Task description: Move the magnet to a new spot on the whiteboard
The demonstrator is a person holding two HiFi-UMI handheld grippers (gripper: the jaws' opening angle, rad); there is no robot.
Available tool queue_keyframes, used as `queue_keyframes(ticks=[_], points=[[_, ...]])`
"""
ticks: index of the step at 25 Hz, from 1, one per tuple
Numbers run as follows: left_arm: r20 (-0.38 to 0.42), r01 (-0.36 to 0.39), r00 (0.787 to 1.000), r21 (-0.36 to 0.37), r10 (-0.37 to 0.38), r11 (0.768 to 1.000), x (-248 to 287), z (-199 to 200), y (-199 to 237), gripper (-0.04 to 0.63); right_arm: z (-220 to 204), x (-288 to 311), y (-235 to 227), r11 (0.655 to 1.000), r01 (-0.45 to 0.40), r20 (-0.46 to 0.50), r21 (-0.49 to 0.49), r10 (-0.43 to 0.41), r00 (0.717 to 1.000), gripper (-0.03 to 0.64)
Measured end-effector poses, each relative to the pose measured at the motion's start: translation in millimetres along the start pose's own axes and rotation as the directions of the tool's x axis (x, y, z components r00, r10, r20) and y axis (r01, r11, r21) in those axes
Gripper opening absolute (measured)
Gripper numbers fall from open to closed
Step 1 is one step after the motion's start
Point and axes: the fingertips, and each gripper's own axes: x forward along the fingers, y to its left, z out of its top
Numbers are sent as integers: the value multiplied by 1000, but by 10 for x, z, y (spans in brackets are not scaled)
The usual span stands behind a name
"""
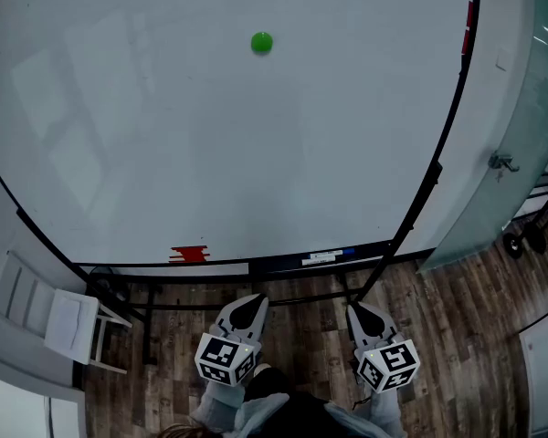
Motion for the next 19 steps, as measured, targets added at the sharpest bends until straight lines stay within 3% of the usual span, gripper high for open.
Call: queue_keyframes(ticks=[19], points=[[2, 0, 1000, 0, 0, 1000, 10, -5, -108, 9, -5, -60, -41, 999, 10, -7, 43, -10, 1000, 28]])
